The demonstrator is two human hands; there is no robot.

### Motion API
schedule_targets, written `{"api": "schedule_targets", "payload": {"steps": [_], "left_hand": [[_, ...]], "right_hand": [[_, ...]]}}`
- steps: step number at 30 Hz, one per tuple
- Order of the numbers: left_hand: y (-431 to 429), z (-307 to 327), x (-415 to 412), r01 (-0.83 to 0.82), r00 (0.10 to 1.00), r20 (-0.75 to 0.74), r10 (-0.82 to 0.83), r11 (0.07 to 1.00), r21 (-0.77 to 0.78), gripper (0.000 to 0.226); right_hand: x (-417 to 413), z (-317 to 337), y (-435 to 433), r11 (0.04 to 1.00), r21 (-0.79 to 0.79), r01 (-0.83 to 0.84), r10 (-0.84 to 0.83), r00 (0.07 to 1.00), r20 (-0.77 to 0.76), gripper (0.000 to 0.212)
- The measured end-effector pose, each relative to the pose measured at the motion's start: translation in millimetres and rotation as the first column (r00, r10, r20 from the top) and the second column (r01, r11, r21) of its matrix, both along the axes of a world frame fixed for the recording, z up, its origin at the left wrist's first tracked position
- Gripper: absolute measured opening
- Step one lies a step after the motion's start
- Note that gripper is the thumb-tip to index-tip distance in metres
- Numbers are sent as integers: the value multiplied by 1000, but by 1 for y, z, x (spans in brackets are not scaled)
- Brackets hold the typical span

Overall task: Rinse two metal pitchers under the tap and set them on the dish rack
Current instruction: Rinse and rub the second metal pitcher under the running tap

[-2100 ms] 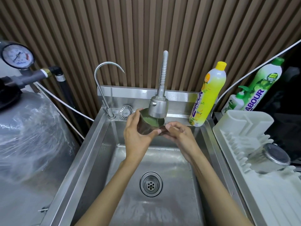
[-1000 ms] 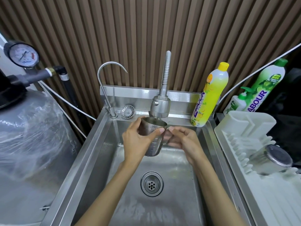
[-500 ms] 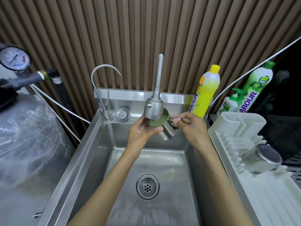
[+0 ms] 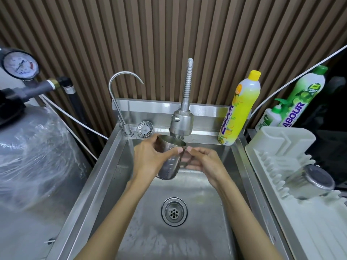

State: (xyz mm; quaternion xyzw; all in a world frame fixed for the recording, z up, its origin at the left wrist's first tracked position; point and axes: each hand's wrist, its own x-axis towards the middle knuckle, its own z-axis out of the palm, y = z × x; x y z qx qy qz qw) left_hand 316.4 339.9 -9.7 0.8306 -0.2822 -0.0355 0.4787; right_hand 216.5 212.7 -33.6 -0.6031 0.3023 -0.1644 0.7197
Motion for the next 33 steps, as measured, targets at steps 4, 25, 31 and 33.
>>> {"api": "schedule_targets", "payload": {"steps": [4, 25, 31, 33], "left_hand": [[0, -16, 14, 124, 936, -323, -139, 990, -68, 60], [-31, -75, 26, 137, 898, -435, -68, 982, 128, 61], [-29, -88, 32, 156, 836, -543, -83, 984, 90, 62], [-28, -91, 31, 152, 820, -567, -77, 985, 86, 55]], "right_hand": [[1, 12, -5, 947, -301, 115, -153, 983, -105, 21], [43, -9, 16, 62, -931, -361, -152, 918, -366, 45], [38, -13, 12, -10, -942, -335, -123, 935, -332, 36], [38, -20, 5, -32, -943, -332, -156, 933, -323, 34]]}}
